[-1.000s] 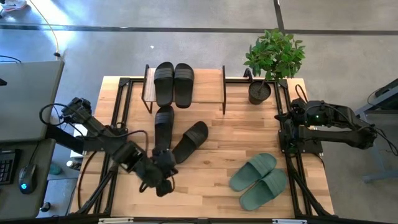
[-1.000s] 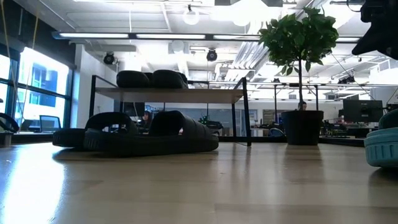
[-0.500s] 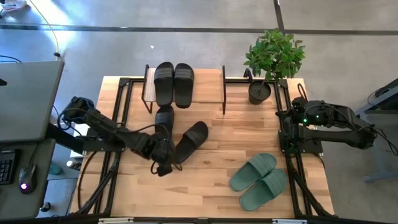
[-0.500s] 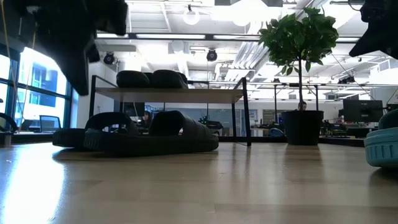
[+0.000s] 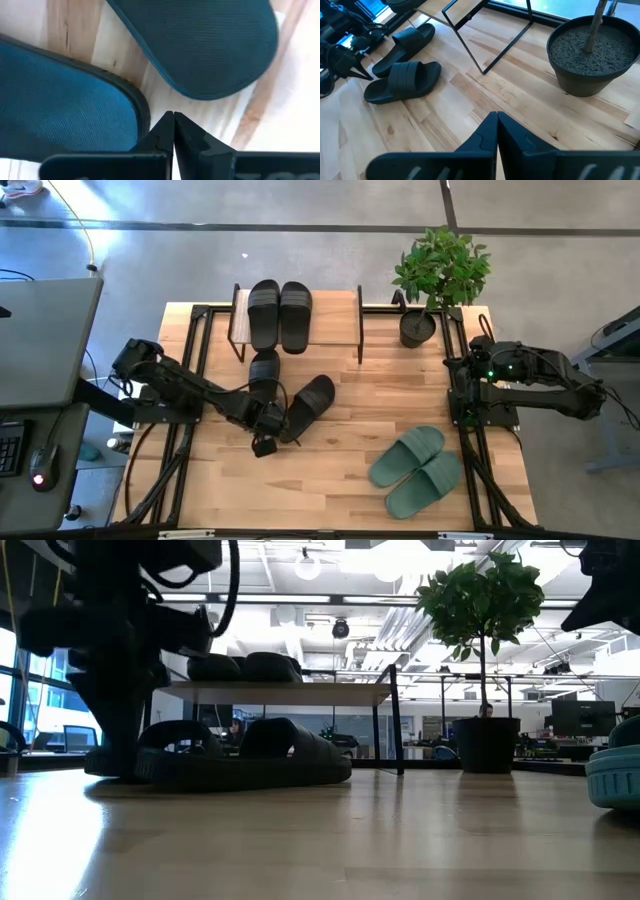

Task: Pick and place slides into the shelf
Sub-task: Put the right black slide under the shelf

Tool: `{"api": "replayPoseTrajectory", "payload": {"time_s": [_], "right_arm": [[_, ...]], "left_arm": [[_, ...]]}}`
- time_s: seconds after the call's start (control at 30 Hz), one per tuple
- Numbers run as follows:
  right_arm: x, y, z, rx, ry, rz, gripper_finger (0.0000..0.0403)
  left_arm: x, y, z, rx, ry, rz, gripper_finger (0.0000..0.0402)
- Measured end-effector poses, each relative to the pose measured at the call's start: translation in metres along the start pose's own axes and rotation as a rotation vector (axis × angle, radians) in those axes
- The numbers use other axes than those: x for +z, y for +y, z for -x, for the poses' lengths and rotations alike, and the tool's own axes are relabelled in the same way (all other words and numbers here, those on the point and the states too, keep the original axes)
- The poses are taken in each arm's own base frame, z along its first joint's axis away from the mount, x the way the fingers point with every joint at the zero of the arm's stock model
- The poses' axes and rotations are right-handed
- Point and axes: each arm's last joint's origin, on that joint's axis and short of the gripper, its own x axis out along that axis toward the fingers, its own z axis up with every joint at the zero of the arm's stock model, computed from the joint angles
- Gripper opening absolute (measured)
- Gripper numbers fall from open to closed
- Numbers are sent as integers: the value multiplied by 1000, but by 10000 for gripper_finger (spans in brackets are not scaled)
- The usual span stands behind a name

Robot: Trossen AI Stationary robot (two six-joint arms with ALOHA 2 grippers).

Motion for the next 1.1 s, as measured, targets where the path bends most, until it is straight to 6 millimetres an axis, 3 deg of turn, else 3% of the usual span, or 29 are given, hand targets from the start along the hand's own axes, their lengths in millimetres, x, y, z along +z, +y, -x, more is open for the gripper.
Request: {"api": "replayPoseTrajectory", "payload": {"time_s": [0.43, 0.67, 1.1], "right_arm": [[0, 0, 0, 1, 1, 1, 0], [0, 0, 0, 3, 2, 1, 0], [0, 0, 0, 3, 3, 1, 0]], "left_arm": [[18, 28, -31, 144, 54, 119, 0], [26, 48, -33, 246, 11, 174, 0], [36, 83, -36, 274, 59, 217, 0]]}}
